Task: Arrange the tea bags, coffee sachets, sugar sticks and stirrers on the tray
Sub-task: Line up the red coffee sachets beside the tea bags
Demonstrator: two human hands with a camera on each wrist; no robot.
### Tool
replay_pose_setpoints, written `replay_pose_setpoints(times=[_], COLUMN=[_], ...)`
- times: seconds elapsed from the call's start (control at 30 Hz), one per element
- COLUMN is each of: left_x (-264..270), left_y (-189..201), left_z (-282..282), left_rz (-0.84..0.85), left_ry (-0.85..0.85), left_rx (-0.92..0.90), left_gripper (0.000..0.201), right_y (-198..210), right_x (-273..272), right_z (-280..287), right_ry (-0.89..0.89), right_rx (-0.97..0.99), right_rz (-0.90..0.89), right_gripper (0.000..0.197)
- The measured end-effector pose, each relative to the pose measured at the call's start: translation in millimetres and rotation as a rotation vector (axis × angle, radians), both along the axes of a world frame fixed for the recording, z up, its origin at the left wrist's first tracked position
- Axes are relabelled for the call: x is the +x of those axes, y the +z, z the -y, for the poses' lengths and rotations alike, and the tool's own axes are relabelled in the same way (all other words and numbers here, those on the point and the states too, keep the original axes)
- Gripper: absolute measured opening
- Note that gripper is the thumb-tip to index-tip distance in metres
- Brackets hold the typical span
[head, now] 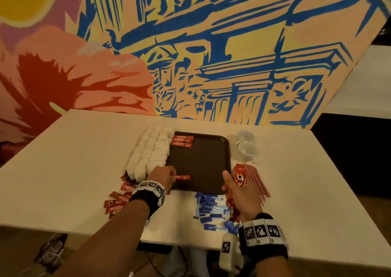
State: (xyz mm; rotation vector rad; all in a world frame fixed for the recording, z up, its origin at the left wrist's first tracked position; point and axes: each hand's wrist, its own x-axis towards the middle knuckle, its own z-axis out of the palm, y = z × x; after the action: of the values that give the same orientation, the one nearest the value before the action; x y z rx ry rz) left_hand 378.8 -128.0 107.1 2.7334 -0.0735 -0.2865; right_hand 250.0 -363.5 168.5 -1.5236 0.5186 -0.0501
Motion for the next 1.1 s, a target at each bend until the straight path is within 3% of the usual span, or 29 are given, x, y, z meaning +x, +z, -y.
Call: replay_pose_setpoints(times=[0.27, 0.43, 0.63, 0.8, 0.93, 1.1], left_x=[8.7, 5.8, -5.3, -12.5, -16.6, -43.1], left_y=[-16.9, -18.2, -17.8, 1.8, 47.0, 94.7], left_z=[-0.2, 2.2, 3.8, -1.7, -15.8, -26.5], left_rz=[-0.088, -0.084, -0.028, 0.119, 0.28, 0.27], left_ry=[-0.06, -0.083, -0.113, 0.017, 0.154, 0.086], left_rx=[0.131, 0.143, 0.138, -0.051, -0.318, -0.605], left_gripper=[0.027, 0.019, 0.024, 0.025, 0.02, 0.015], right_y=[-15.9, -16.2, -11.6, -3.6, 6.7, 13.9], right_x=[0.3, 4.2, 5.6, 7.8, 6.9, -1.7], right_z=[-3.7, -9.0, -12.4, -14.7, -19.5, -30.4], right_ry=[0.034, 0.058, 0.054, 0.059, 0.088, 0.152], right_rx=[-0.019, -0.018, -0.015, -0.012, -0.015, -0.024], right_rz=[-0.041, -0.023, 0.019, 0.033, 0.092, 0.183], right_gripper=[0.037, 0.036, 0.038, 0.035, 0.029, 0.02])
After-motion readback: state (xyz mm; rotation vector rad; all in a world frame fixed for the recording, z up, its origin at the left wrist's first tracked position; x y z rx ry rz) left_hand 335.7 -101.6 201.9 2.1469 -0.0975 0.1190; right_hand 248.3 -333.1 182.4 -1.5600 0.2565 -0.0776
